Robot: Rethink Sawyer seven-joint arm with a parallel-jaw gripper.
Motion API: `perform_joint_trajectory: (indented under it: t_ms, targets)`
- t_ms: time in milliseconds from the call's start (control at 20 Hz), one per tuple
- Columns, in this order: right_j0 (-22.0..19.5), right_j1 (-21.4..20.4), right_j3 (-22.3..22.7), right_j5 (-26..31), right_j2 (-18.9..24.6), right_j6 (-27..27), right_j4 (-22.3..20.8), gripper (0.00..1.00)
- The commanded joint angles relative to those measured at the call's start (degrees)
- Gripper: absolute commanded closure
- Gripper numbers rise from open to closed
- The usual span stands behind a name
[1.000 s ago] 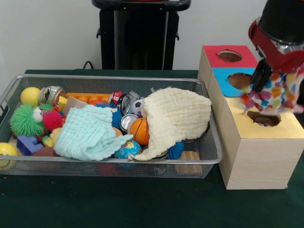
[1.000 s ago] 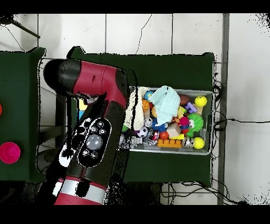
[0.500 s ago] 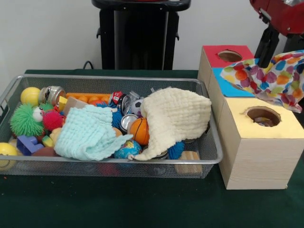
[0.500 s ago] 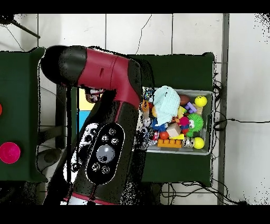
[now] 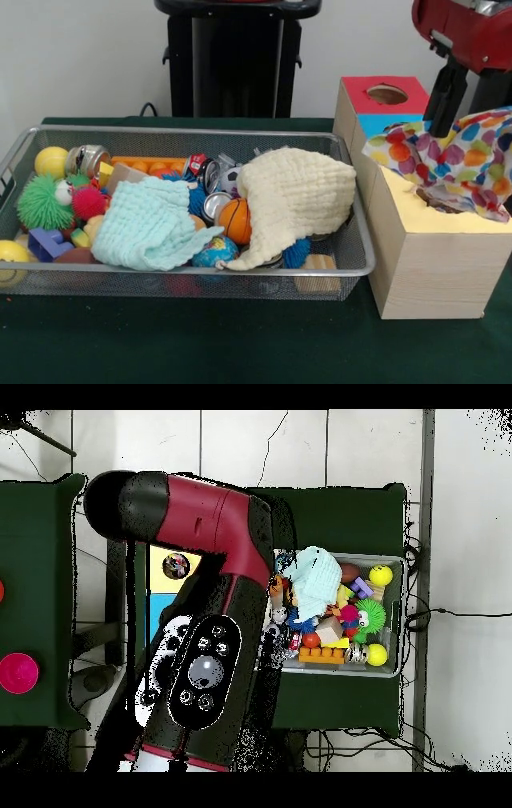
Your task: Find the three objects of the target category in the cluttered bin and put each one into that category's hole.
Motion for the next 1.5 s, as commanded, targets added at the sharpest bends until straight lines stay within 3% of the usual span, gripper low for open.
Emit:
perform_joint_trajectory:
  t_ms: [50,300,750,1150,1500]
  targets:
    - [-0.36,4.81,3.1,-1.21,6.28,4.3,-1.78,1.0]
    - [1.31,5.23,4.0,-0.68,6.27,7.55,-0.37,1.0]
    - [4.27,3.92,10.86,-5.59,8.02,10.78,3.13,1.0]
    - [4.95,4.36,13.42,-9.03,9.5,10.04,5.64,1.0]
    - [2.35,5.39,16.32,-15.37,11.95,4.77,5.05,1.0]
